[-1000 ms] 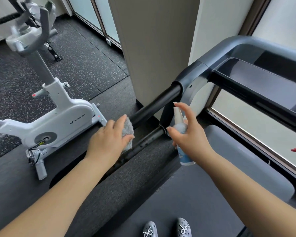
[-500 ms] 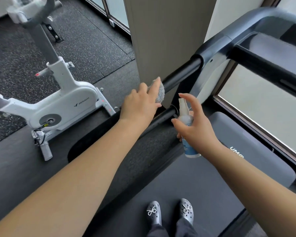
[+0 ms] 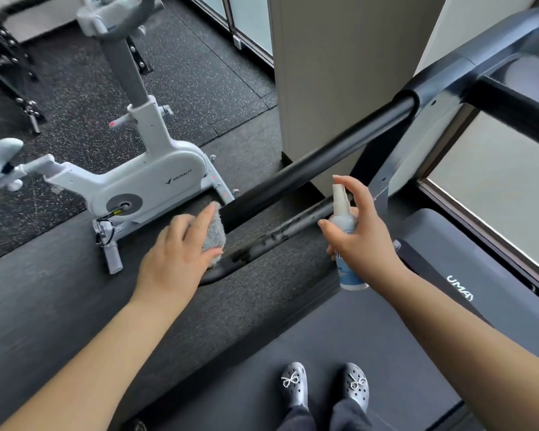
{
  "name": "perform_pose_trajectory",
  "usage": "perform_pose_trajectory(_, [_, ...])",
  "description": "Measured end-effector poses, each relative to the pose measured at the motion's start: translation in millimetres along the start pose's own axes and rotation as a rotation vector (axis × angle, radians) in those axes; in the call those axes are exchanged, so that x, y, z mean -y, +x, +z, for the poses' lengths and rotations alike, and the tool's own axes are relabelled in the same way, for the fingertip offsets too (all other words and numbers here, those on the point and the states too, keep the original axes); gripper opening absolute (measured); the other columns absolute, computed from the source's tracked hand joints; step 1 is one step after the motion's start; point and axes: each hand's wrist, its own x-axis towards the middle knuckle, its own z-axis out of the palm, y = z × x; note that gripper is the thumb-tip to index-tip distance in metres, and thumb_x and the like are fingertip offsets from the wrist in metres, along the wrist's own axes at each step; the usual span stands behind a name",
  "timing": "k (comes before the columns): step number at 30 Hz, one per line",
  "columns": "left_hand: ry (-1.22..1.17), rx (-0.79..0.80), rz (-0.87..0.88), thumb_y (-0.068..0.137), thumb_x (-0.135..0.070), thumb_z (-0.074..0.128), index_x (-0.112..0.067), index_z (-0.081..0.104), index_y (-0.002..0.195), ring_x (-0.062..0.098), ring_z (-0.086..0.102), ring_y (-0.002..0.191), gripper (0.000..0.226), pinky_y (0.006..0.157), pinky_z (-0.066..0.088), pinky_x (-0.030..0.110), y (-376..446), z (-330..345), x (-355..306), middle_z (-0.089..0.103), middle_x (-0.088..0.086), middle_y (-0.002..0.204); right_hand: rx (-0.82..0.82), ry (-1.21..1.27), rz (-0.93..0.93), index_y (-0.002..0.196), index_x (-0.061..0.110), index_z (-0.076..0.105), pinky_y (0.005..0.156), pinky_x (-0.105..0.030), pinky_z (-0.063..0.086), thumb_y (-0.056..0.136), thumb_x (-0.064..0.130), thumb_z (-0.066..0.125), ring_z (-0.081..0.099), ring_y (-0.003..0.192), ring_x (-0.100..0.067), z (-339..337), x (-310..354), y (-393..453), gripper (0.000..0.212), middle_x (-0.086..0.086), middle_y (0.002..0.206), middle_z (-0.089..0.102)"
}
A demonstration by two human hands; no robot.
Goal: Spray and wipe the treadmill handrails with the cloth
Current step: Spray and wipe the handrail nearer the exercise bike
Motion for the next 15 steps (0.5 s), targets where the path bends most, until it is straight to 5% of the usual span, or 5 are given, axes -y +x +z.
perform_pose_trajectory(8, [-0.096, -0.167, -0.033, 0.076, -0.017, 0.073, -0.009, 0.036, 0.141, 0.039, 0.053, 0.098, 0.075, 0.084, 0.048, 0.05, -9.0, 18.5, -5.9, 0.049, 0.019, 0.113, 0.008, 0.022, 0.01, 0.129, 0.051, 0.039, 0.06, -0.033, 0.061, 0.089, 0.012, 0.065, 0.064, 0.052, -0.019, 7.2, -10.4, -10.0, 0.062, -0.01, 0.089, 0.059])
perform_pose_trajectory(15, [-0.21, -0.406, 0.297, 0.082, -0.009, 0.058, -0.012, 0.041, 0.137, 0.033, 0.052, 0.102, 0.058, 0.093, 0.044, 0.043, 32.7, 3.7, -56.4, 0.05, 0.013, 0.117, -0.024, 0.016, 0.036, 0.129, 0.051, 0.039, 0.067, -0.039, 0.061, 0.088, 0.013, 0.065, 0.066, 0.059, -0.025, 2.5, -22.8, -15.0, 0.062, -0.012, 0.086, 0.062])
